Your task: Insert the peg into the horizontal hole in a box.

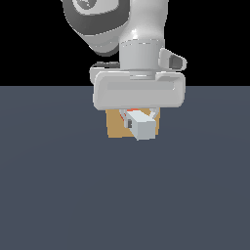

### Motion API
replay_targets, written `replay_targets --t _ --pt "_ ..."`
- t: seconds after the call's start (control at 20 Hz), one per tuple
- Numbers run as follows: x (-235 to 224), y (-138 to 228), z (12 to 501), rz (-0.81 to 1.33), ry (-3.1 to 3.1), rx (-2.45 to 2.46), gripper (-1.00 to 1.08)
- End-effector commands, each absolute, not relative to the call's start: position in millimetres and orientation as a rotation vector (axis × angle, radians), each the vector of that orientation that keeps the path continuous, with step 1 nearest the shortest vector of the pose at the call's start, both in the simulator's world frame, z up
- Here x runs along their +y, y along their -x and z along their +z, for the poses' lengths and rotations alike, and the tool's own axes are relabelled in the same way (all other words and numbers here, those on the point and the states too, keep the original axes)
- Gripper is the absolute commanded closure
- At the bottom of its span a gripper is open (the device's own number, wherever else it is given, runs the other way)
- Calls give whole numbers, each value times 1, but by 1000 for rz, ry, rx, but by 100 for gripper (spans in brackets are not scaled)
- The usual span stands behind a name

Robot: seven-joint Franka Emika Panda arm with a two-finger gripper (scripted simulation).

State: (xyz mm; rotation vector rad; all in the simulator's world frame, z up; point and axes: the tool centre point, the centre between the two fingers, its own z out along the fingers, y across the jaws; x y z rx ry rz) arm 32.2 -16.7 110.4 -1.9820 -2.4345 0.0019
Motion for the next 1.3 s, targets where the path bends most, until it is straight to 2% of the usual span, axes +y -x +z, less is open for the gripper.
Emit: replay_targets --t 0.0,1.0,1.25 --pt "-11 -35 115 0 2003 -2420 108" --pt "-5 -39 117 0 2022 -2403 108" --pt "10 -36 118 0 2022 -2404 108"
